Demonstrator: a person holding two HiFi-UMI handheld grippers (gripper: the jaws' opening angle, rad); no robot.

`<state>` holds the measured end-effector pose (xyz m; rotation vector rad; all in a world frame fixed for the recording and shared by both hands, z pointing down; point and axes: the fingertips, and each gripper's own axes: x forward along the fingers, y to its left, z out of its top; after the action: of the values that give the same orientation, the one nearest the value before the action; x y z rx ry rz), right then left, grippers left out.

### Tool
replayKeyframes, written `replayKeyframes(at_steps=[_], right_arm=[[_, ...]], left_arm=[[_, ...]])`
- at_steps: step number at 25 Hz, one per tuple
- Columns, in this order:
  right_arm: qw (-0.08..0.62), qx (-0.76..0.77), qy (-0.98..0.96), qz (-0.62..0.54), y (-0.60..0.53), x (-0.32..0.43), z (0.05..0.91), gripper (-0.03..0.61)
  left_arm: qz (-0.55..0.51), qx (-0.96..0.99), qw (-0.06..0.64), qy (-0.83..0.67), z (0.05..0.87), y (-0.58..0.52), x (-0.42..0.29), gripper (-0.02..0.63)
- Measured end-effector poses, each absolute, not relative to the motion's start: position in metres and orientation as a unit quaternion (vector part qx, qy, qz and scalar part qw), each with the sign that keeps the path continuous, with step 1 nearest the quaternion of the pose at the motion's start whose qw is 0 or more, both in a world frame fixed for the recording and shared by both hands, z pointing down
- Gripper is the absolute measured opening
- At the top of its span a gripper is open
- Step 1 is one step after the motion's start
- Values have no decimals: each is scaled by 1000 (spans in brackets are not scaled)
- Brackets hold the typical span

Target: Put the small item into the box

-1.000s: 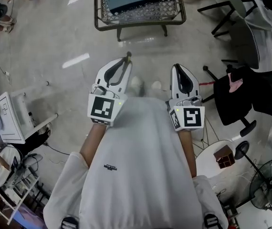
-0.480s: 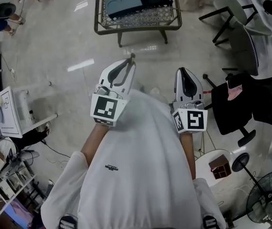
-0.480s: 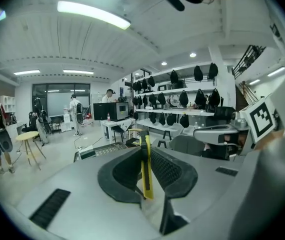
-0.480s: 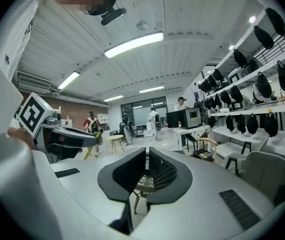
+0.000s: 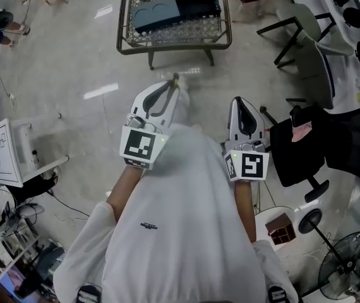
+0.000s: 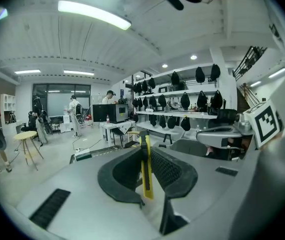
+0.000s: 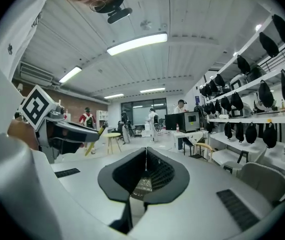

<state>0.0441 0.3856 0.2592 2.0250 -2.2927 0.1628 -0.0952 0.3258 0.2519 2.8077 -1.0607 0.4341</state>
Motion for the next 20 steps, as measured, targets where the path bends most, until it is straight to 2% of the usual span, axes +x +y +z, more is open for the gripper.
replayKeyframes(at_steps=[5,9,20], right_arm=[[64,658,-750,12,355,48,253,-2],[37,653,-756,26,321,56,254,-2],[41,648,-760,24,181,74,242,-2]], left_arm=[[135,924,69,-352,263,294,-88,55],[130,923,75,-355,265,259,-79,55],[127,929,84,-336,261,119,-51,55]])
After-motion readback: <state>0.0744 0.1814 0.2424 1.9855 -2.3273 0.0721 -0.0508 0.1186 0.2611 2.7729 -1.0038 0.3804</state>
